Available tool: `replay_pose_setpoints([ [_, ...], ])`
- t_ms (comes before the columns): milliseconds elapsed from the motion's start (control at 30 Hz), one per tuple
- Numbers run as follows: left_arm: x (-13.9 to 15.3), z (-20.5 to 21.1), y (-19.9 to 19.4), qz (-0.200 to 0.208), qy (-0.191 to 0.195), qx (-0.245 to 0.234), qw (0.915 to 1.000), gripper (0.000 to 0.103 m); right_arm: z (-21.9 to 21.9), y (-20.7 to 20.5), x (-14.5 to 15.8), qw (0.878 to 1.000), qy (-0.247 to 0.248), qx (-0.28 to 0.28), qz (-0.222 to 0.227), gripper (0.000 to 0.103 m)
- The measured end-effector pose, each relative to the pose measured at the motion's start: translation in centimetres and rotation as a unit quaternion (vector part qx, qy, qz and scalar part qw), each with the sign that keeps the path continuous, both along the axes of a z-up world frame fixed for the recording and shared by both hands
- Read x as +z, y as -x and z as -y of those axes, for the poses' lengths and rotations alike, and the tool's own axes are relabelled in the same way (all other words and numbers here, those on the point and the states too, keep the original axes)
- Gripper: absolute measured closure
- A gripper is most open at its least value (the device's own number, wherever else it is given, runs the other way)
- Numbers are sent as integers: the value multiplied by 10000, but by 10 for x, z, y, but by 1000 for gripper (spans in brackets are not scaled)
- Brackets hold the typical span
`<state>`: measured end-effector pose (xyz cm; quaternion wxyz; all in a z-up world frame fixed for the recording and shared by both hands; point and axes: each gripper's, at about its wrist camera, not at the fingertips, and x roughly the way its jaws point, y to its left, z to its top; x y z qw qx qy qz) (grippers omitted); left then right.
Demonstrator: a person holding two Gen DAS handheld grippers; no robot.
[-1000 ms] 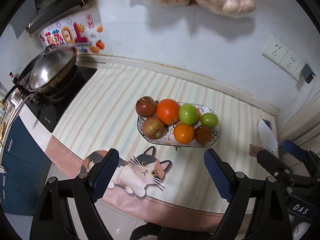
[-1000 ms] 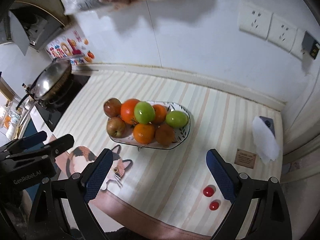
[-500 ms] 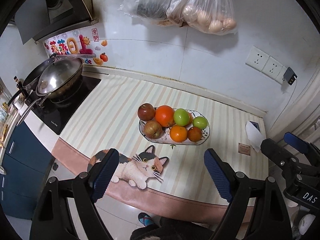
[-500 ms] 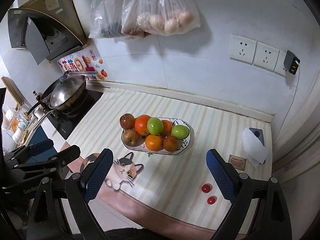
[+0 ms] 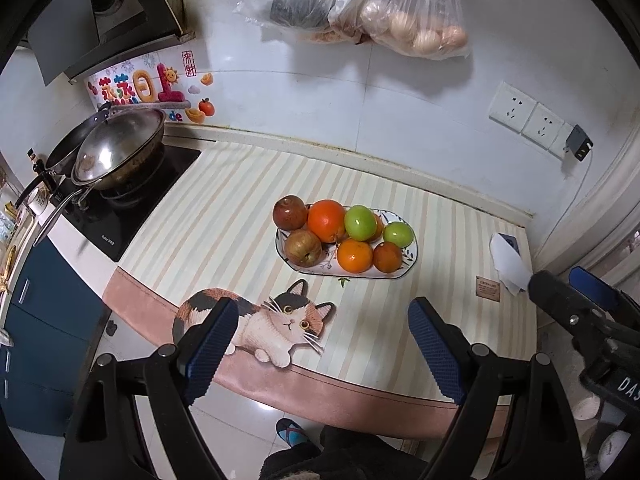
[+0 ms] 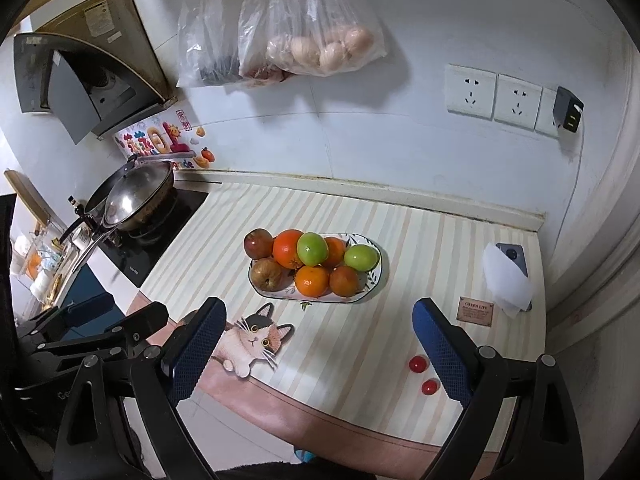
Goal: Organize fruits
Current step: 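Move both open tools toward the two red cherry tomatoes, then grasp one cherry tomato with the left tool while the right tool grasps the other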
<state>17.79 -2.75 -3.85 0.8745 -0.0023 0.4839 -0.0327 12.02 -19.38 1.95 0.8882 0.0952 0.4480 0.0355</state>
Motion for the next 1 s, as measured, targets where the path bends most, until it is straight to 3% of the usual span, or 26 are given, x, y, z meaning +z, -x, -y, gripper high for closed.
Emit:
replay_pose_setpoints([
  [200,-43,17,-24,-368,-344,0,9987,16,30,-16,-41,9987,-182,-200,-439,7],
  [333,-90,40,-43,-784,-724,-171,9941,16,65,-21,-101,9941,-160,-549,-923,7],
  [433,-126,63,-53,-1099,-954,-359,9887,16,91,-18,-163,9860,-214,-849,-1421,9],
  [500,-147,78,-58,-1246,-1084,-510,9849,16,107,-14,-200,9800,-307,-1019,-1682,25],
  [600,-177,102,-65,-1486,-1220,-794,9781,16,124,-7,-246,9714,-490,-1197,-1992,37],
  [733,-209,132,-72,-1761,-1259,-1154,9694,16,136,2,-289,9648,-564,-1359,-2180,46],
  [900,-233,157,-80,-2037,-1197,-1444,9609,16,137,3,-318,9633,-467,-1396,-2246,64],
  [1000,-239,171,-82,-2145,-1004,-1625,9579,16,131,2,-316,9684,-260,-1344,-2086,75],
])
